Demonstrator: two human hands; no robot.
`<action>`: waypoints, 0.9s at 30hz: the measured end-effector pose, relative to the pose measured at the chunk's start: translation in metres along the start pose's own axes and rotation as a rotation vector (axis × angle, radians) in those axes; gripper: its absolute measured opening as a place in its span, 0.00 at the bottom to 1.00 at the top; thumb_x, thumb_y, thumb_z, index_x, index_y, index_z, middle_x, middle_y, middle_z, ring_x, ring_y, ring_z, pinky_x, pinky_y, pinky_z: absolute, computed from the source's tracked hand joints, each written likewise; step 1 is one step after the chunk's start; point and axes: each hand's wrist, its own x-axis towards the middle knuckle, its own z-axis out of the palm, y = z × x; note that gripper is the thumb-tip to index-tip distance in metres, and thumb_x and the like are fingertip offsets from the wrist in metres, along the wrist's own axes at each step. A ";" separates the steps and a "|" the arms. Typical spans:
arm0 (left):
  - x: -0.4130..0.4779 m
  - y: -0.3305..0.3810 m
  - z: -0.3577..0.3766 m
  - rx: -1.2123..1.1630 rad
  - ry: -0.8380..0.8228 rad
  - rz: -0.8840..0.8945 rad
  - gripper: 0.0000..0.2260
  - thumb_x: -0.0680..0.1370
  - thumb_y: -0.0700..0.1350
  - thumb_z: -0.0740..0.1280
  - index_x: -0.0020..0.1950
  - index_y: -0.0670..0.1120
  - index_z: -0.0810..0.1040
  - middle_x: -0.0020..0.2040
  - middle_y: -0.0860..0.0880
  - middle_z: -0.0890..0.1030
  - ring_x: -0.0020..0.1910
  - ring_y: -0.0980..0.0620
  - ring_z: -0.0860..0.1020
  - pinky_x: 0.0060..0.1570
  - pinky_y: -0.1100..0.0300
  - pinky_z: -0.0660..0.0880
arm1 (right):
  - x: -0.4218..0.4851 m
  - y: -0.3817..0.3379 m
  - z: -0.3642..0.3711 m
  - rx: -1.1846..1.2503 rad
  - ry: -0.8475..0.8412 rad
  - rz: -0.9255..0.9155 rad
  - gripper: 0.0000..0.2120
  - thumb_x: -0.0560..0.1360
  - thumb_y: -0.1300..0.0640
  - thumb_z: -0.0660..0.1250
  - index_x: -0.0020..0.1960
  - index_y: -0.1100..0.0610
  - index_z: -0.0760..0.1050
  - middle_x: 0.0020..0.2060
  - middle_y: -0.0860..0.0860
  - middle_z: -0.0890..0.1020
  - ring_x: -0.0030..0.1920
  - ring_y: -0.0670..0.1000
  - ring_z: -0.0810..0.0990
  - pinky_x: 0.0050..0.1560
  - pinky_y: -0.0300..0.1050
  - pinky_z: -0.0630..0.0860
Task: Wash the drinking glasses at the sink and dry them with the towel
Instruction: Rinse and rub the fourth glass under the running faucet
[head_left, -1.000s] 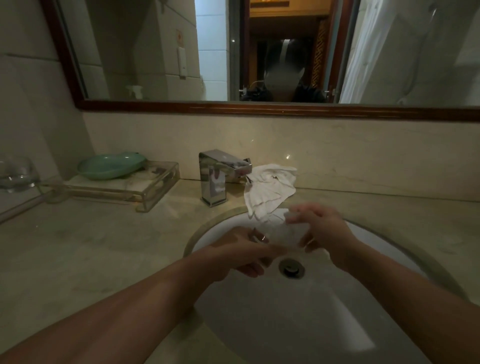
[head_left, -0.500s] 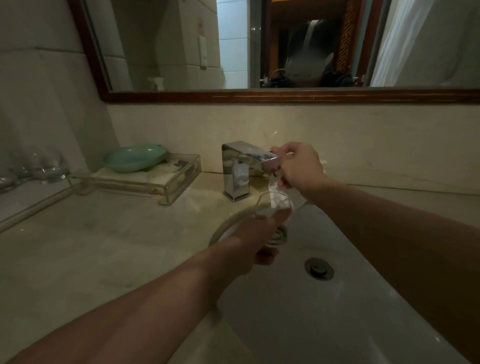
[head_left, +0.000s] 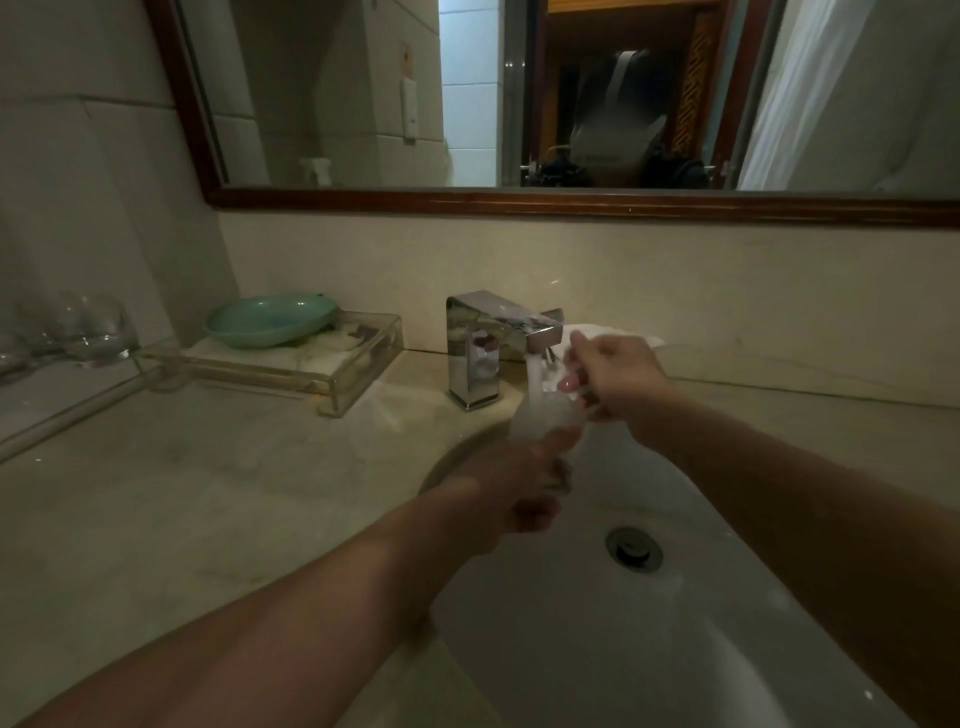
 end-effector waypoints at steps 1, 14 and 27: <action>0.000 0.000 -0.001 -0.001 -0.023 -0.002 0.20 0.75 0.61 0.75 0.56 0.48 0.82 0.42 0.47 0.81 0.34 0.52 0.75 0.35 0.60 0.75 | -0.014 0.008 -0.002 -0.017 -0.033 -0.004 0.19 0.83 0.43 0.61 0.50 0.57 0.81 0.40 0.53 0.85 0.35 0.52 0.80 0.31 0.43 0.75; -0.007 -0.002 -0.015 0.081 -0.123 -0.129 0.23 0.78 0.68 0.66 0.43 0.48 0.79 0.32 0.49 0.79 0.26 0.56 0.74 0.26 0.65 0.66 | -0.097 0.053 0.007 0.066 -0.215 -0.046 0.22 0.75 0.40 0.70 0.65 0.47 0.70 0.56 0.48 0.79 0.51 0.48 0.80 0.33 0.31 0.73; -0.009 0.000 -0.011 -0.023 -0.064 -0.220 0.27 0.84 0.63 0.55 0.54 0.41 0.82 0.42 0.38 0.86 0.28 0.47 0.79 0.34 0.60 0.73 | -0.082 0.054 0.018 0.117 -0.001 -0.086 0.23 0.80 0.39 0.62 0.35 0.54 0.76 0.25 0.45 0.74 0.29 0.48 0.71 0.31 0.41 0.66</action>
